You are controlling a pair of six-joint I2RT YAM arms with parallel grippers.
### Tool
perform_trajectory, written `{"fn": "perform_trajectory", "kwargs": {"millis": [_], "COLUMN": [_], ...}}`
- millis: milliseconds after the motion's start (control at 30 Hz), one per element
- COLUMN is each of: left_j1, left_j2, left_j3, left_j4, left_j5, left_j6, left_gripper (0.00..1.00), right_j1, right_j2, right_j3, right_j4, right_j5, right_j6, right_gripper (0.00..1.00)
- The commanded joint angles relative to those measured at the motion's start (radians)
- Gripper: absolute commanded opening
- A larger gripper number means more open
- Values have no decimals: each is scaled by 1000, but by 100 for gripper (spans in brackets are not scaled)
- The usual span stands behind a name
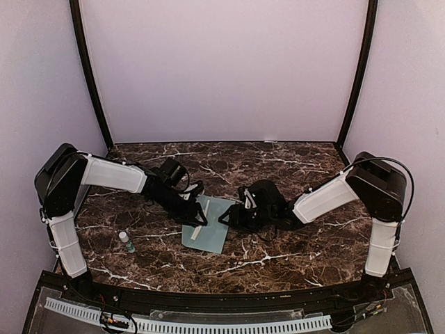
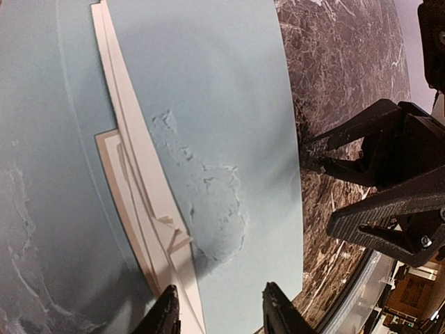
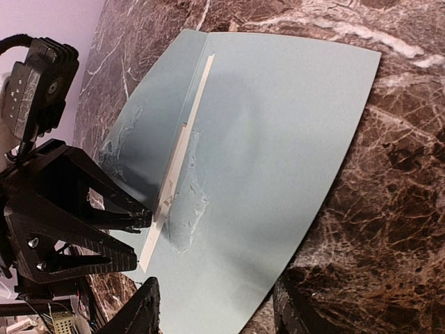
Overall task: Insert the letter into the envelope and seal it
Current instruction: Place the letter in the envelope.
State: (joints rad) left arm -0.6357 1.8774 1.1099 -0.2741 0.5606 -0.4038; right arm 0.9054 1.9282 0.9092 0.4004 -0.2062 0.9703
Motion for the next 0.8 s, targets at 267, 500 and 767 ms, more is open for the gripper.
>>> {"fn": "perform_trajectory", "kwargs": {"millis": [267, 500, 767], "left_j1": [-15, -15, -19], "left_j2": [-27, -26, -7], "left_j3": [-11, -17, -32], "left_j4": [0, -15, 33], "left_j5": [-90, -145, -61], "left_j6": [5, -3, -29], "left_gripper": [41, 47, 46], "right_j1": [9, 9, 9], "right_j2": [2, 5, 12], "right_j3": [-13, -13, -6], "right_j4": [-20, -20, -21], "right_j5": [12, 11, 6], "right_j6": [-1, -3, -2], "right_gripper": [52, 52, 52]}}
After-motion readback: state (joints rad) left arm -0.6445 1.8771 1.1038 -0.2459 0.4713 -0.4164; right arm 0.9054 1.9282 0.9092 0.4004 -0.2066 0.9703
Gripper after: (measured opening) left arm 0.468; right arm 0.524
